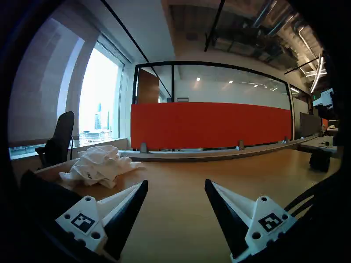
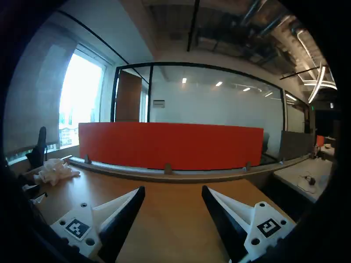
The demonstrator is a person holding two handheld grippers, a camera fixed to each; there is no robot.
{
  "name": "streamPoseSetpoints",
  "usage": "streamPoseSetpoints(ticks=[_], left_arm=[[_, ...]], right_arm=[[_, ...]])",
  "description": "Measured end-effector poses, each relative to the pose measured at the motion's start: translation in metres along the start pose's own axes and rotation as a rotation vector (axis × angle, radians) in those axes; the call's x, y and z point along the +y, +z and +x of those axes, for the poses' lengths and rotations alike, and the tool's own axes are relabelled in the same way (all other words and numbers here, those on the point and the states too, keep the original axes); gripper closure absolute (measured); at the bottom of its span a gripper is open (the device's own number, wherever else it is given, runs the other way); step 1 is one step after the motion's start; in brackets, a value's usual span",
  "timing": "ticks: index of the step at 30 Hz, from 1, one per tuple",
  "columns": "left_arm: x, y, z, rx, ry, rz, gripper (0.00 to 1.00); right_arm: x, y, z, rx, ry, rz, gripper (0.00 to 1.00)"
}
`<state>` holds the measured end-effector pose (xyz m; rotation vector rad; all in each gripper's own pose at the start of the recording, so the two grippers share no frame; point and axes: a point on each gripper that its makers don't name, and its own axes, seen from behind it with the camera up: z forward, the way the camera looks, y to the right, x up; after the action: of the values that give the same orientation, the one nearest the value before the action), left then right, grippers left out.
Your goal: Fold towel
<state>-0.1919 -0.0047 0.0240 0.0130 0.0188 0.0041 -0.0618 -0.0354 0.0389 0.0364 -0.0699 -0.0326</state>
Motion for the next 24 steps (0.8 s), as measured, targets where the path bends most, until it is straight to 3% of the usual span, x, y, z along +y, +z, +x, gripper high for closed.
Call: streamPoseSetpoints(ticks=[18, 24], left_arm=[[0.0, 0.0, 0.0, 0.0, -0.001, 0.0, 0.04], [0.0, 0.0, 0.001, -0.001, 0.0, 0.0, 0.04]], right_arm=[[0.029, 0.008, -0.001, 0.029, -0.013, -0.044, 0.0], [0.039, 0.006, 0.001, 0.069, -0.012, -0.049, 0.0]])
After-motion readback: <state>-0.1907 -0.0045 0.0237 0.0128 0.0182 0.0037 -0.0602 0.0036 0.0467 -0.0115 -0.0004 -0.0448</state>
